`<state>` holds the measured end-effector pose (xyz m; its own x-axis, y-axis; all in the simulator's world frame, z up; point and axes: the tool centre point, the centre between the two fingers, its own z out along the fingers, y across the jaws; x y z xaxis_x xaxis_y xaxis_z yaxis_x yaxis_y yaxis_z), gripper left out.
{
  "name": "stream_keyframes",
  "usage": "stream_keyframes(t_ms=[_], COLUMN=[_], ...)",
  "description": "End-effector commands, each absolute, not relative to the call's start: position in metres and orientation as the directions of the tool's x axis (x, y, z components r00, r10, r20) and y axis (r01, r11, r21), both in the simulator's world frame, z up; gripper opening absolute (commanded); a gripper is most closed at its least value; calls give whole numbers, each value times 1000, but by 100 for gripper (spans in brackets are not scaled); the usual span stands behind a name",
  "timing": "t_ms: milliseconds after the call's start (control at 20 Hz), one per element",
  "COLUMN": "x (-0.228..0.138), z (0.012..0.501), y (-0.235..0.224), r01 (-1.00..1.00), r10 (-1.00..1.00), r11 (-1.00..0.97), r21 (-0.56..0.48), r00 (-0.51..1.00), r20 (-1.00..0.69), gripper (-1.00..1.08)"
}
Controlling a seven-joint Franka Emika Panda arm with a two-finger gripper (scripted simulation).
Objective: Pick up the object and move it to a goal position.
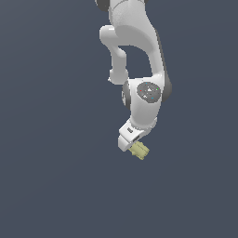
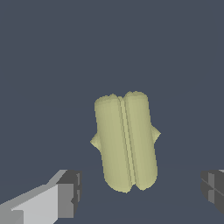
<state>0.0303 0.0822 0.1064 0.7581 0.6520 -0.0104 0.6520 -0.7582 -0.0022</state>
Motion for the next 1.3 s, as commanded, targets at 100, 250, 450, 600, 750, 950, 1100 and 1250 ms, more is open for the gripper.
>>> stream_keyframes(t_ms=[100,250,450,600,750,950,1100,1250], x=[36,38,39,38,38,38,37,38], z=[98,95,93,92,86,67,51,43], y=[90,93,95,94,94,94,95,95], r01=[714,737,750,747,748,750,751,751], r10=[714,737,750,747,748,750,751,751], r11=[-701,-676,-661,-664,-664,-662,-660,-660], r21=[-1,0,0,0,0,0,0,0], r00=[701,676,661,664,664,662,660,660], r20=[-4,-2,0,-1,-1,0,0,0], gripper=[100,100,100,100,100,100,100,100])
